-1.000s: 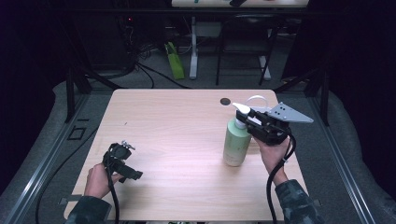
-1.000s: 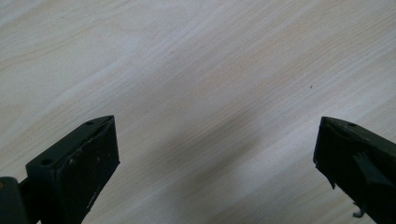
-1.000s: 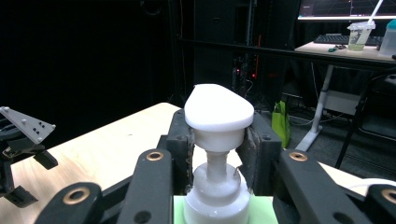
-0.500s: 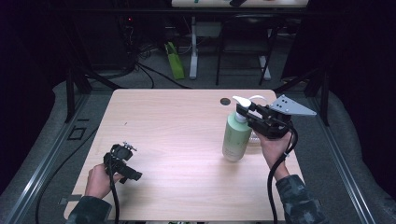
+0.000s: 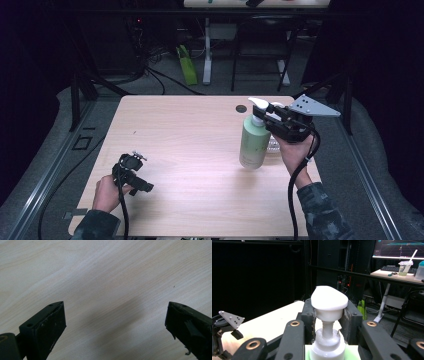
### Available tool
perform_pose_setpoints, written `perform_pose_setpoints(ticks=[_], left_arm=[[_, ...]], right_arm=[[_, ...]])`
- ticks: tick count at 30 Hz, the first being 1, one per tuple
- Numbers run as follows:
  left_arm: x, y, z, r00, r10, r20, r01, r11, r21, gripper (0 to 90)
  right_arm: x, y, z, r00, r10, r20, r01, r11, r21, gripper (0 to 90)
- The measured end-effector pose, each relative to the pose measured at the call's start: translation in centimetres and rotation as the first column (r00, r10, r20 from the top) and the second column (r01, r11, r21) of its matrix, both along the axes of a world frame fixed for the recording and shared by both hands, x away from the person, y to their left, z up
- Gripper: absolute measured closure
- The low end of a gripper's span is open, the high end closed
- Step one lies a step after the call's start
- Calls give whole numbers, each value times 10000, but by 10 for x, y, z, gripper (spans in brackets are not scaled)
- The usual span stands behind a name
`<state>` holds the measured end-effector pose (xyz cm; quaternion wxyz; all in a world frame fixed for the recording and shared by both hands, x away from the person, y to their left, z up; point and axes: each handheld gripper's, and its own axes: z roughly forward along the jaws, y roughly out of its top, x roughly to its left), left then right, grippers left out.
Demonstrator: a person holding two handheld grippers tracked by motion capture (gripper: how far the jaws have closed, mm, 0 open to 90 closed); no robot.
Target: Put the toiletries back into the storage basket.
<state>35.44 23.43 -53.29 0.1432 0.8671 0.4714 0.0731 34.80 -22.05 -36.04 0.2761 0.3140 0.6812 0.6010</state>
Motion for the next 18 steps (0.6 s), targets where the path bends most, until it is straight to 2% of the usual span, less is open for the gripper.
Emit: perform_pose_setpoints(ticks=[8, 10, 12, 15, 18], left_arm=[[-1, 2, 2, 10000, 39, 14, -39, 9999, -101, 31], [0, 2, 1, 10000, 56, -35, -57, 9997, -237, 31], [1, 0, 0, 9999, 34, -120, -35, 9999, -136, 31], [0, 1, 1, 10000, -17, -33, 16, 9997, -233, 29], [1, 3, 1, 9999, 111, -59, -112, 9994, -327, 28]], right_arm=[[0, 1, 13, 9999, -28, 143, 28, 10000, -40, 679], [1, 2, 16, 9999, 4, 140, -4, 10000, 2, 679], [3, 2, 20, 9999, 38, 101, -38, 10000, 16, 680], [4, 5, 25, 9999, 64, 102, -64, 10000, -33, 680], [5, 7, 29, 9998, 82, 199, -80, 9999, -62, 679]])
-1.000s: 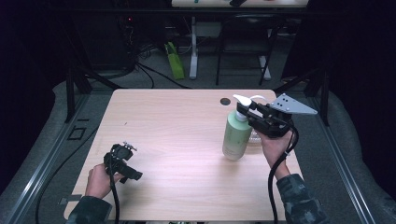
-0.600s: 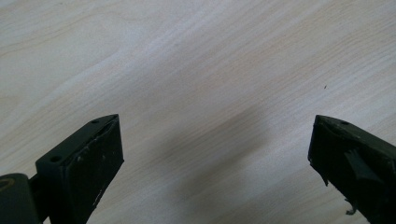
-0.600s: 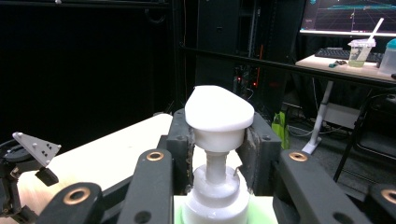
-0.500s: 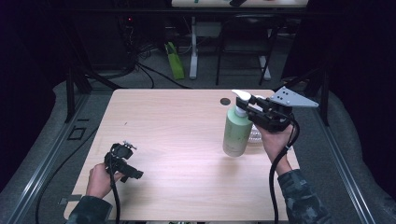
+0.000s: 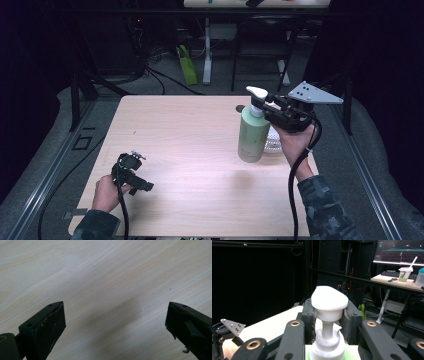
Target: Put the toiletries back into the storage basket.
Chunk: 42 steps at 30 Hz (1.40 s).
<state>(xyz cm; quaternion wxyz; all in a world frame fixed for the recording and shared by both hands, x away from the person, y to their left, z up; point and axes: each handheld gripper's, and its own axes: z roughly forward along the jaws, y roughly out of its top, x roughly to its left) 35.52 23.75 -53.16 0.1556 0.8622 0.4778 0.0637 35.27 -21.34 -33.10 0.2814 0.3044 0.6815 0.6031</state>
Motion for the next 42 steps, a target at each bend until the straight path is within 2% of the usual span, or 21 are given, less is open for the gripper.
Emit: perform_pose_setpoints(ticks=[15, 22, 42], left_arm=[[-1, -2, 1, 9999, -3, 110, 4, 10000, -68, 28], [0, -2, 1, 10000, -45, 7, 45, 10000, -44, 28], [-1, -3, 1, 9999, -107, 13, 107, 9999, -4, 28]], right_arm=[[8, 1, 16, 9997, -209, 117, 210, 9997, -111, 680], [10, -2, 26, 9992, -262, 286, 267, 9995, -156, 680], [20, -11, 45, 9969, -675, 409, 676, 9977, -13, 680]])
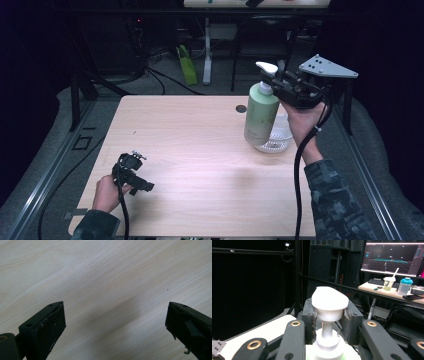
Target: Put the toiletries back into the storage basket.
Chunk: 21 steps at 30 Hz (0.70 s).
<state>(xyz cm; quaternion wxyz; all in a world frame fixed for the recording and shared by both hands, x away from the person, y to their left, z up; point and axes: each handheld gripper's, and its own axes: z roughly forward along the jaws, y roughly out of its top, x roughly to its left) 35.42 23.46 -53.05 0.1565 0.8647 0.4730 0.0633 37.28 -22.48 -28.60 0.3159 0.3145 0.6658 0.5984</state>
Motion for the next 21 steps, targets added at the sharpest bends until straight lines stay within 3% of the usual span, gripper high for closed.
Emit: perform_pose_setpoints(ticks=[21], left_arm=[[0, -1, 0, 10000, -50, -25, 50, 10000, 41, 28]], right_arm=[[11, -13, 14, 9978, -639, 196, 640, 9979, -50, 680]])
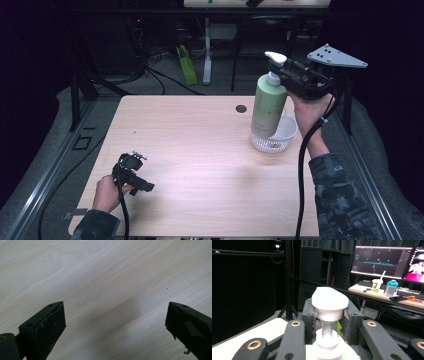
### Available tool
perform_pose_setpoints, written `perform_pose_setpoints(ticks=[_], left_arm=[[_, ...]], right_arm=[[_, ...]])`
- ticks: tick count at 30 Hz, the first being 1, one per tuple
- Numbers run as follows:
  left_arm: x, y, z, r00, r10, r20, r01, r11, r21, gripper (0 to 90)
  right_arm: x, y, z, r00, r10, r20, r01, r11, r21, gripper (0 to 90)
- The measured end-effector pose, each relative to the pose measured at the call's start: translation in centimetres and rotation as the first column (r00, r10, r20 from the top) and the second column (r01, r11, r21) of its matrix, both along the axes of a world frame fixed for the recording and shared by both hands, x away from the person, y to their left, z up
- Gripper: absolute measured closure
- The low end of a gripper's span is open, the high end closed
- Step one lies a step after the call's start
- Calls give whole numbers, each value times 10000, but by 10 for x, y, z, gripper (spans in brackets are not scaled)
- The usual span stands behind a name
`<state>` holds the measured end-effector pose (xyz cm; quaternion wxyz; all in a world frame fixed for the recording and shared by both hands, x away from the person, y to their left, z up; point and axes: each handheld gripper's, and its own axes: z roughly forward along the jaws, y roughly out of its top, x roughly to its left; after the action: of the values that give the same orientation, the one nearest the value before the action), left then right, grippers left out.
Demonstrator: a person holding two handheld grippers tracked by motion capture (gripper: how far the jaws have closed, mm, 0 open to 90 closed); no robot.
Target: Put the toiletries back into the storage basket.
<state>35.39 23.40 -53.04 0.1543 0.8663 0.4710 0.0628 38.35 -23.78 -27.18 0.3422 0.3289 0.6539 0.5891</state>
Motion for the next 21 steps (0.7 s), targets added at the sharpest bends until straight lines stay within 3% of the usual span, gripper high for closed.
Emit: perform_pose_setpoints(ticks=[21], left_arm=[[0, -1, -1, 10000, -46, -51, 47, 10000, 23, 29]], right_arm=[[21, -20, -4, 9948, -988, -238, 986, 9951, -90, 680]])
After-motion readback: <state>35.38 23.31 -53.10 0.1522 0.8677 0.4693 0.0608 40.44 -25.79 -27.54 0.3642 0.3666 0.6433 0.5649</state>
